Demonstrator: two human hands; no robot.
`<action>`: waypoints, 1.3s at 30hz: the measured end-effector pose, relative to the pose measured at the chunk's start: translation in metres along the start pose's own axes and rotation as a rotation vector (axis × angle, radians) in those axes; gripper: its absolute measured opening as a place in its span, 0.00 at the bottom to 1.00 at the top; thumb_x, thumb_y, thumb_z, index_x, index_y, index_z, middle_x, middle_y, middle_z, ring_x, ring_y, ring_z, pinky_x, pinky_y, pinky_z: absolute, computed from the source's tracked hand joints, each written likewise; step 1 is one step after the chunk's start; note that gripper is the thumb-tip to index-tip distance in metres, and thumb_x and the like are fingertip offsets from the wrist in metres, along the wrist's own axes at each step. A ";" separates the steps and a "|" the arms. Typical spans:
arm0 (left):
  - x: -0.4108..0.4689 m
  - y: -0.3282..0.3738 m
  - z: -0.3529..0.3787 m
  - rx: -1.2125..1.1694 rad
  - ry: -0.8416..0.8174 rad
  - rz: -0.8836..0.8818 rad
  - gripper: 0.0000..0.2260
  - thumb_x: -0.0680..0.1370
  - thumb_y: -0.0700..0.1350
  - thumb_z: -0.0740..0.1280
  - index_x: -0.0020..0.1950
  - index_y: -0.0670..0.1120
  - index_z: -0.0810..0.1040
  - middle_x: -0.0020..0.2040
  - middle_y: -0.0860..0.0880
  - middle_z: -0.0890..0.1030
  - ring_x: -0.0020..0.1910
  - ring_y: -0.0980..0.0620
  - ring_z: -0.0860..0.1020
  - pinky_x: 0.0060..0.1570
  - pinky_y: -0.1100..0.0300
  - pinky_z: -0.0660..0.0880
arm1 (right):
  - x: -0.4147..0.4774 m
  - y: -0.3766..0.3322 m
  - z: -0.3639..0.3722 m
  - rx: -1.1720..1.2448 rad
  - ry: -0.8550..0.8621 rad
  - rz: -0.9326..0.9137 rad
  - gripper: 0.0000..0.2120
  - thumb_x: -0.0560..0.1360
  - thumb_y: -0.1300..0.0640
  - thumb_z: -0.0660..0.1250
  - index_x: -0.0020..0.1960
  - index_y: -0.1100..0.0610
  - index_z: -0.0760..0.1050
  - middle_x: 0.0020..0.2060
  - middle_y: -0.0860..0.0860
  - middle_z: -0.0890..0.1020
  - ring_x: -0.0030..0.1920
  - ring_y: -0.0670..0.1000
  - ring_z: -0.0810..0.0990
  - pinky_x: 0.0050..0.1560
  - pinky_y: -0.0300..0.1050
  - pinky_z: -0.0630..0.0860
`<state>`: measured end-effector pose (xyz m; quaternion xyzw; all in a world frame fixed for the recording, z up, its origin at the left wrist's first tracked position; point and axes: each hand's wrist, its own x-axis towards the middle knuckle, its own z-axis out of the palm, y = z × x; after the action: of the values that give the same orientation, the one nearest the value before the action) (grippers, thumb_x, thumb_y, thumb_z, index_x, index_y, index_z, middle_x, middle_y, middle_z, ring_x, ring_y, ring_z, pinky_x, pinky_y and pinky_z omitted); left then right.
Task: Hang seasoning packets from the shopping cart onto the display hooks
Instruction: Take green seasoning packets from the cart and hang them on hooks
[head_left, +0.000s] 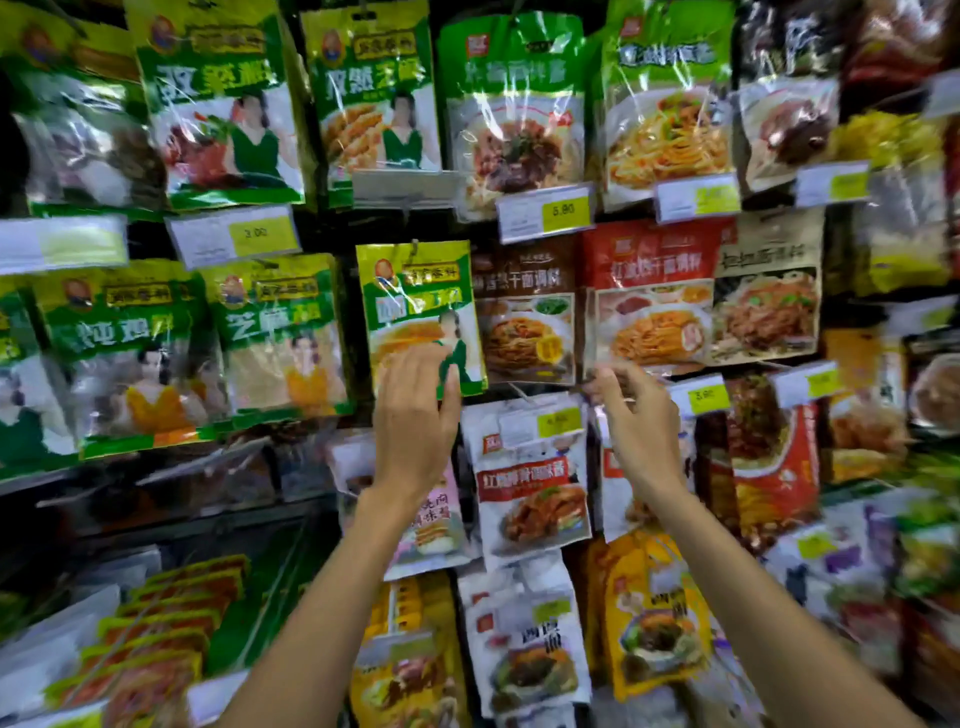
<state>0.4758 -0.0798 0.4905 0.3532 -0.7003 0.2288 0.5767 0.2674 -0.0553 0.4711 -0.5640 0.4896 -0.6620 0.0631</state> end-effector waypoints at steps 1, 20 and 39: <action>-0.016 0.021 0.016 -0.104 -0.052 -0.080 0.12 0.81 0.43 0.59 0.56 0.38 0.78 0.51 0.41 0.80 0.53 0.42 0.78 0.58 0.56 0.70 | -0.013 0.012 -0.021 -0.026 -0.002 0.022 0.14 0.81 0.50 0.58 0.54 0.56 0.78 0.40 0.51 0.82 0.38 0.44 0.80 0.36 0.37 0.75; -0.332 0.385 0.259 -0.805 -1.337 -0.390 0.08 0.80 0.41 0.62 0.52 0.38 0.79 0.37 0.41 0.79 0.39 0.42 0.77 0.39 0.54 0.67 | -0.304 0.255 -0.375 -0.513 0.430 0.986 0.09 0.80 0.58 0.62 0.43 0.57 0.77 0.34 0.53 0.80 0.35 0.51 0.77 0.36 0.46 0.69; -0.587 0.458 0.529 -0.513 -1.894 -0.254 0.11 0.82 0.39 0.56 0.55 0.35 0.74 0.49 0.34 0.78 0.48 0.38 0.77 0.42 0.52 0.70 | -0.391 0.571 -0.396 -0.357 0.683 1.691 0.17 0.78 0.60 0.64 0.43 0.76 0.78 0.40 0.71 0.81 0.43 0.67 0.81 0.40 0.48 0.73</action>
<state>-0.1626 -0.0335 -0.1607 0.3272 -0.8575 -0.3707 -0.1423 -0.1813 0.1289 -0.1620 0.2046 0.8246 -0.4410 0.2894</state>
